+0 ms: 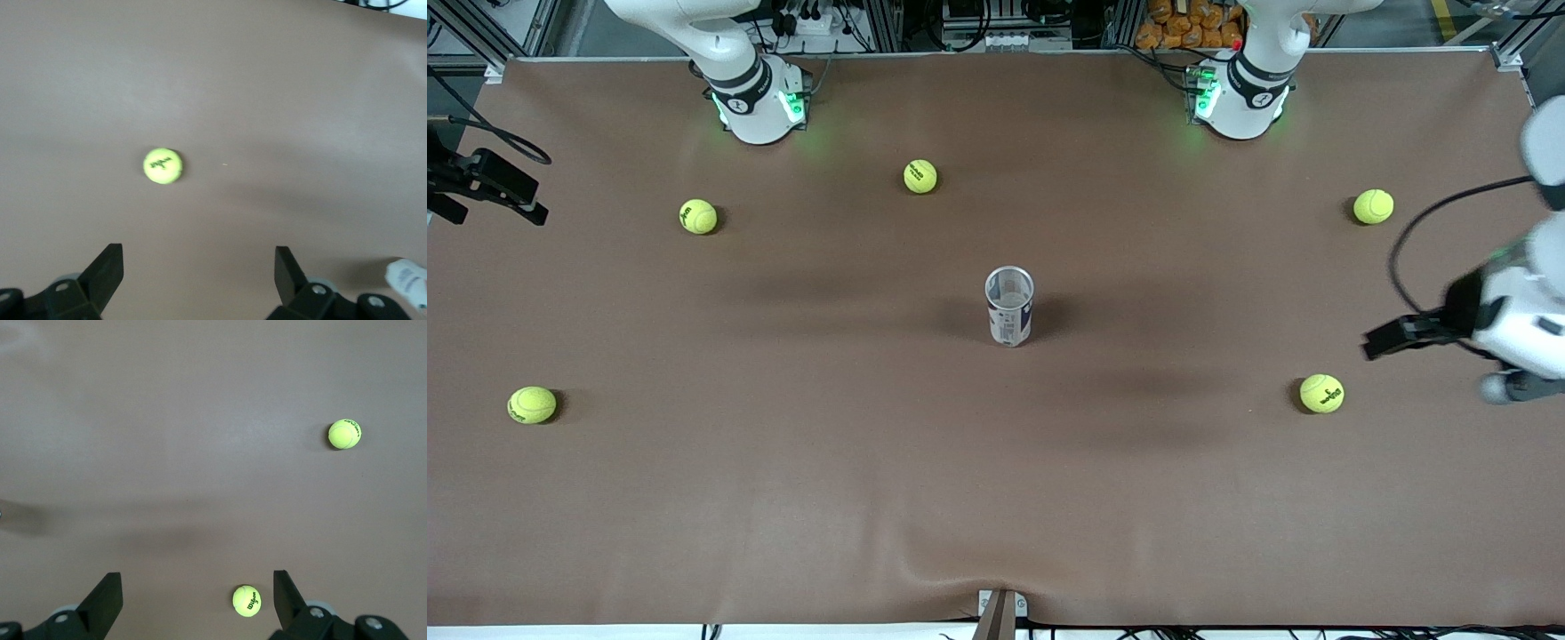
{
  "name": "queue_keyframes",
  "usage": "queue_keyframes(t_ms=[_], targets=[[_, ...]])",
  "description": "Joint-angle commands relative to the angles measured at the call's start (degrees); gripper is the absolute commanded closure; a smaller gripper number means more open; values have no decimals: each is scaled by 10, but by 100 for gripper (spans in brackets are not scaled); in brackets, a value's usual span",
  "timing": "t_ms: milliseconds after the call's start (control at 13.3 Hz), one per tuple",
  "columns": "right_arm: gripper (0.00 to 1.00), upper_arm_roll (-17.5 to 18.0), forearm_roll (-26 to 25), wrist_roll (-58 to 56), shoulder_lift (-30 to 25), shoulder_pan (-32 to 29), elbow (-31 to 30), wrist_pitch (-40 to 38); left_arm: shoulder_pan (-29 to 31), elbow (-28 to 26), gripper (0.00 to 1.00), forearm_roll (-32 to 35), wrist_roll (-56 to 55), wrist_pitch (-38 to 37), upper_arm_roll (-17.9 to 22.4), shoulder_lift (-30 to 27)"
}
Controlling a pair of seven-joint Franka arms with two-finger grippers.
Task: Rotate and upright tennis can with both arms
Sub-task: 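Open the left gripper and withdraw it from the upright can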
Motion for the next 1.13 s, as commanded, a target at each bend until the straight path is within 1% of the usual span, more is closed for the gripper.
queue_keyframes(t_ms=[0, 150, 225, 375, 526, 601, 751, 826, 1051], targets=[[0, 0, 5, -1, -2, 1, 8, -8, 30, -16, 0, 5, 25, -8, -11, -21], [0, 0, 5, 1, -1, 1, 8, -7, 27, -50, 0, 5, 2, -16, -13, -62], [0, 0, 5, 1, -1, 1, 8, -7, 27, -71, 0, 4, -3, -16, -22, -83], [0, 0, 5, 0, -1, 2, 8, -8, 28, -111, 0, 4, -31, -16, -49, -120], [0, 0, 5, 1, -1, 2, 8, -7, 29, -163, 0, 4, -80, -5, -83, -159], [0, 0, 5, 1, -1, 2, 8, -7, 29, -184, 0, 4, -83, 2, -91, -176], [0, 0, 5, 2, -1, 2, 8, -6, 31, -227, 0, 4, -84, 20, -92, -209], [0, 0, 5, 2, -1, 2, 8, -6, 31, -234, 0, 4, -83, 30, -92, -214], [0, 0, 5, 2, -1, 2, 8, -6, 31, -227, 0, 4, -73, 31, -91, -208]])
